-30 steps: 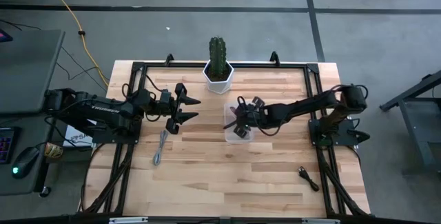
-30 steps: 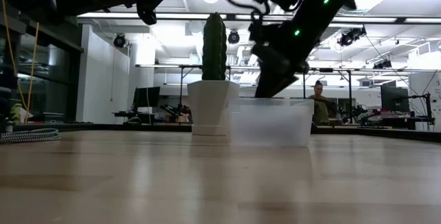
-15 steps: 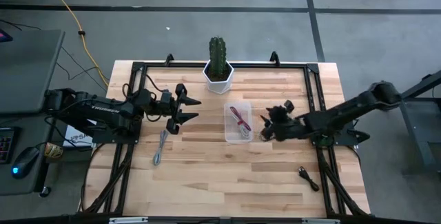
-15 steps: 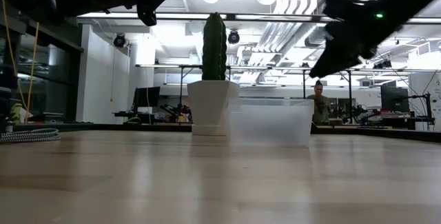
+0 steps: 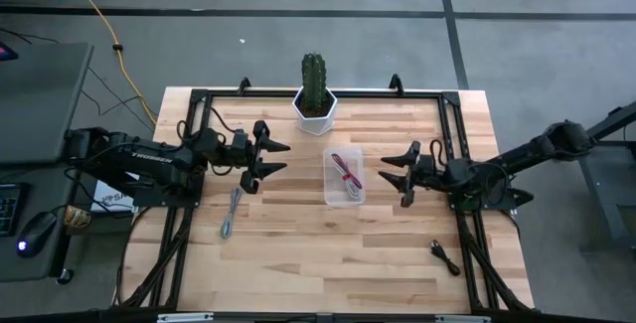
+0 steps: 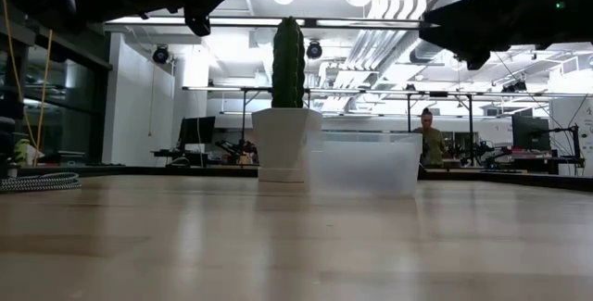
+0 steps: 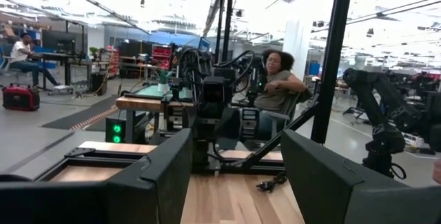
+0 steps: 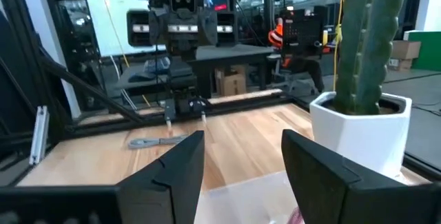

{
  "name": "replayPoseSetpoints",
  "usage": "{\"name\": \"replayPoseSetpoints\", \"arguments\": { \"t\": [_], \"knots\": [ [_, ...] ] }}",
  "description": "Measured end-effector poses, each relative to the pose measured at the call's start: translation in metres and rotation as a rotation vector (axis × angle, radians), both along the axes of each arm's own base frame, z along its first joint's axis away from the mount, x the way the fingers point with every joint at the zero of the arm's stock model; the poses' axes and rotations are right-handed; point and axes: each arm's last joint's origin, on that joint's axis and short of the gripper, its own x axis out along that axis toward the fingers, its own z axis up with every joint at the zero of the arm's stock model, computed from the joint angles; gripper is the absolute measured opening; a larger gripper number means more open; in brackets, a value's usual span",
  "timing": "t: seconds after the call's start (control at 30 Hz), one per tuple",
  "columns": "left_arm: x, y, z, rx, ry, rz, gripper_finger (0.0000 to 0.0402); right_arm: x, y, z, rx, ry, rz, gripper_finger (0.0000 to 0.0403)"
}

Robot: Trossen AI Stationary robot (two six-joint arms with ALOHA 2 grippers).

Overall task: Pick and place USB-C Cables
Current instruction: Put the white black charger cable into the transparent bin

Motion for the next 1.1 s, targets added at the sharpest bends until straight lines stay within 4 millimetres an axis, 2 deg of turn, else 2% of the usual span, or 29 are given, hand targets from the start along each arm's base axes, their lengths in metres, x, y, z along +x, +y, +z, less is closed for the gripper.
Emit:
{"name": "replayPoseSetpoints", "arguments": {
  "t": [1.1],
  "knots": [
    [0.0001, 0.0000, -0.0004, -0.018, 0.003, -0.004, 0.0202, 0.0006, 0.0002, -0.0010, -0.005, 0.015, 0.003, 0.0185]
  ]
}}
